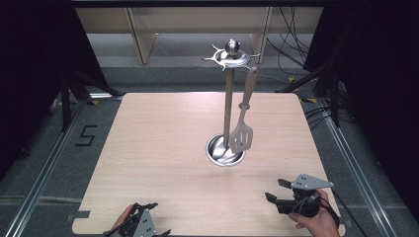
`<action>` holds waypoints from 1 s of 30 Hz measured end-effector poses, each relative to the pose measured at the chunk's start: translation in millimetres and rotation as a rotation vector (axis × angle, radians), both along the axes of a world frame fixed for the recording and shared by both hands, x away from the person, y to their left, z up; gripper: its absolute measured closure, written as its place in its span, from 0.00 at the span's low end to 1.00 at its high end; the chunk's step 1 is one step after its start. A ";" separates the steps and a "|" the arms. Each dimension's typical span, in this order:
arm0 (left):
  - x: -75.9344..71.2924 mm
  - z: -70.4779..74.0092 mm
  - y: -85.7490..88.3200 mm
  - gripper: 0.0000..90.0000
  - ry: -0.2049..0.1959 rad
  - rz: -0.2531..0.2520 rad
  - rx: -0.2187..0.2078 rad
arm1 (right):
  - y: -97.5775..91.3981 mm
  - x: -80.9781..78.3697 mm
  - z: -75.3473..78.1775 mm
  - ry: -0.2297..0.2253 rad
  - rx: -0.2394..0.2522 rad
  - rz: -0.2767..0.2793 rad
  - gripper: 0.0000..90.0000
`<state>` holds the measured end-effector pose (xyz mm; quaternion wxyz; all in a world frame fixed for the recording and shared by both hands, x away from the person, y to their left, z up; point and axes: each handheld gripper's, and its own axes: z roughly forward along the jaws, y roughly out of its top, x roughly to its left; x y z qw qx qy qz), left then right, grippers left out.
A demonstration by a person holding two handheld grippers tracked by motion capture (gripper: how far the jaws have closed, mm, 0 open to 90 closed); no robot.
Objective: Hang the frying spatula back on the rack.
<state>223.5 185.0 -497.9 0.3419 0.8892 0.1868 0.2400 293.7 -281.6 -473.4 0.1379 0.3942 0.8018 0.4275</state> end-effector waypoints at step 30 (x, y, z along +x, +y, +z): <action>-0.2 -1.0 0.3 0.17 -0.013 0.007 0.004 | -5.2 -17.7 -18.7 -0.014 -0.085 0.048 0.32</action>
